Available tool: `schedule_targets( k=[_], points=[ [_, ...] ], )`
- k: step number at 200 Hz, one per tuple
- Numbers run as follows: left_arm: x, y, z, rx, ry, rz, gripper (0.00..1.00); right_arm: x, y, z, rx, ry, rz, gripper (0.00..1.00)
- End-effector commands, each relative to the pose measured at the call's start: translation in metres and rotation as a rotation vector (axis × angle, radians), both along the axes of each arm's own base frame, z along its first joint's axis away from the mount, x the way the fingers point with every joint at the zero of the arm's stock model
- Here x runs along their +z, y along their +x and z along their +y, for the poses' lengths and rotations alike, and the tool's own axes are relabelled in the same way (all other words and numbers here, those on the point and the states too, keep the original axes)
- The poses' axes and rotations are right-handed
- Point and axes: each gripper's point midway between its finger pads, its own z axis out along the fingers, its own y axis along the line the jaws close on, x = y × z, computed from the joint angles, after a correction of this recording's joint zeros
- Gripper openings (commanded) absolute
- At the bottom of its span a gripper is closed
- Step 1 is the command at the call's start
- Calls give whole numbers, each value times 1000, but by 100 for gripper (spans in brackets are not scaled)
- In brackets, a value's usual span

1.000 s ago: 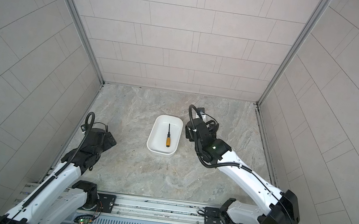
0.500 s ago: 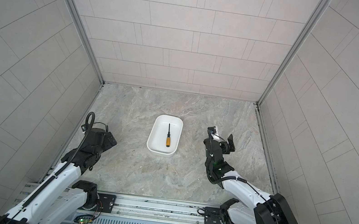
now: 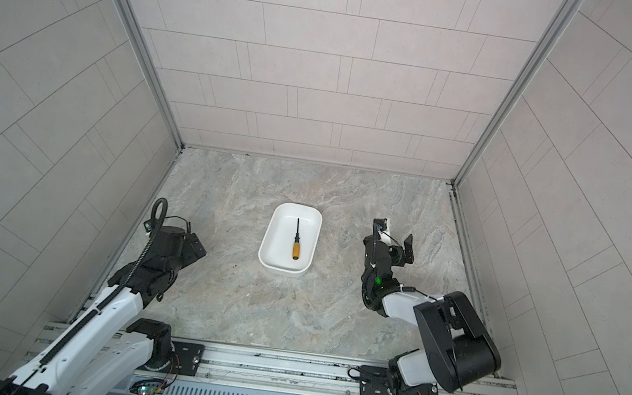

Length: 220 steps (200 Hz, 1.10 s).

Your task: Put the screwdriver in the bin

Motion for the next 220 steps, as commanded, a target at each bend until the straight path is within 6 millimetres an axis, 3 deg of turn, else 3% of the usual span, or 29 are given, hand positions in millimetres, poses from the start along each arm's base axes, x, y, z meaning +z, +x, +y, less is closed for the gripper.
schedule_targets(
  k=[1,37,56,64,82,101,116,160,183,203,220],
  points=[
    [-6,1,1,-1,9,23,100,-7,-2,-15,-59,37,-70,92],
    [-11,2,2,5,14,49,100,-13,-5,-32,-43,139,-109,98],
    [-14,3,5,19,27,61,100,-35,-3,-48,-21,267,-65,99],
    [-14,4,6,26,33,58,100,-35,2,-54,-33,289,-90,99],
    [-14,9,0,-11,19,47,100,-36,4,-48,0,268,-80,99],
    [-11,29,-13,-91,-3,-46,100,-38,9,-46,4,259,-51,99],
    [-5,37,-9,-65,8,-82,100,-37,10,-46,5,256,-57,99],
    [23,67,27,102,203,-139,100,-37,11,-46,5,259,-56,99],
    [42,88,36,86,351,-141,100,-37,11,-46,5,259,-55,99],
    [41,102,37,23,459,-85,100,-37,10,-46,5,258,-53,99],
    [26,109,35,-72,545,-8,100,-37,11,-46,6,258,-54,99]
  ],
)
